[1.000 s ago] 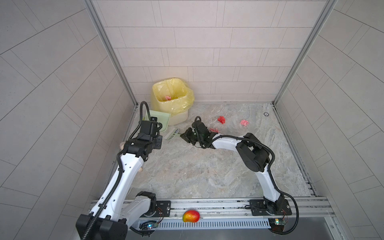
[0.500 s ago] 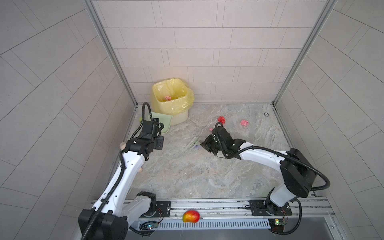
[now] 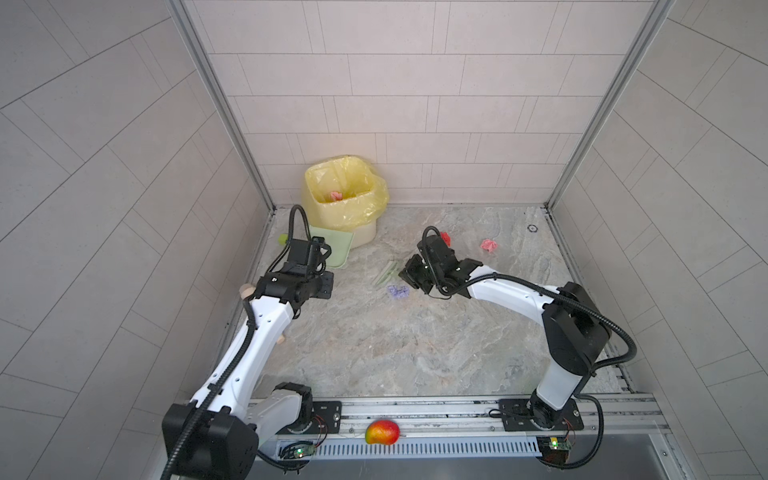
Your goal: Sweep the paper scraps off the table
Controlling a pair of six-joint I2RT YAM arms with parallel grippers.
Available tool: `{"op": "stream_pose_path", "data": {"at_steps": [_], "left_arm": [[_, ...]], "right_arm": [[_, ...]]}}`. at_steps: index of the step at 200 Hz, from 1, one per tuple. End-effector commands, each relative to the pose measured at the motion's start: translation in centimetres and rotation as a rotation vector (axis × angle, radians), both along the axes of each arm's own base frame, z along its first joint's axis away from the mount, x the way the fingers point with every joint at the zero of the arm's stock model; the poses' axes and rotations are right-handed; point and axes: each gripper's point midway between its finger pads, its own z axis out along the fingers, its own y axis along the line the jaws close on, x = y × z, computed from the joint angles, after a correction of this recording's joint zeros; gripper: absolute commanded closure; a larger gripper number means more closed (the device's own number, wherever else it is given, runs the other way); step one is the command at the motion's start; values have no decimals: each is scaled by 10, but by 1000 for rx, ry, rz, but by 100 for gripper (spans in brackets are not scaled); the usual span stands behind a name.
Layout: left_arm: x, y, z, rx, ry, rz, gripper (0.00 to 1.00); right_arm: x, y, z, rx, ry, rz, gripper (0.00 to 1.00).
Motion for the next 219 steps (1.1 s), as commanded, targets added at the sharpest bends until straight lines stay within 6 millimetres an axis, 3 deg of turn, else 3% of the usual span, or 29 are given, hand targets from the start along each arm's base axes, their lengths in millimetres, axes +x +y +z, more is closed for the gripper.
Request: {"op": "stream_pose_path", "data": {"at_steps": [1,30,81,112,135,156,192,219], "left_arm": [[-5,-12,-8,-31,29,-21,100],[-8,-27,-21,-22,73,-67,100],[-15,-64,-39,9,143,-191,100],[-32,-94,-57,57,232,-318,100],[-47,-109,-70,87,334,-388,100],[-60,-124,-79,109,374,-453,100],[-81,-152,-88,120,422,-577,100],[-93,-166,-97,144,457,-671,100]], "right_arm": [[-8,-7,3,-6,10,15,100],[-36,-34,-7,-48,66,32,100],[-90,-112,-19,-149,164,-5,100],[-122,-157,-19,-196,222,-28,100],[-130,-183,-2,-218,198,-45,100],[-129,-201,28,-282,133,-35,100],[-120,-218,73,-396,-38,36,100],[-117,-236,88,-542,-69,143,100]]}}
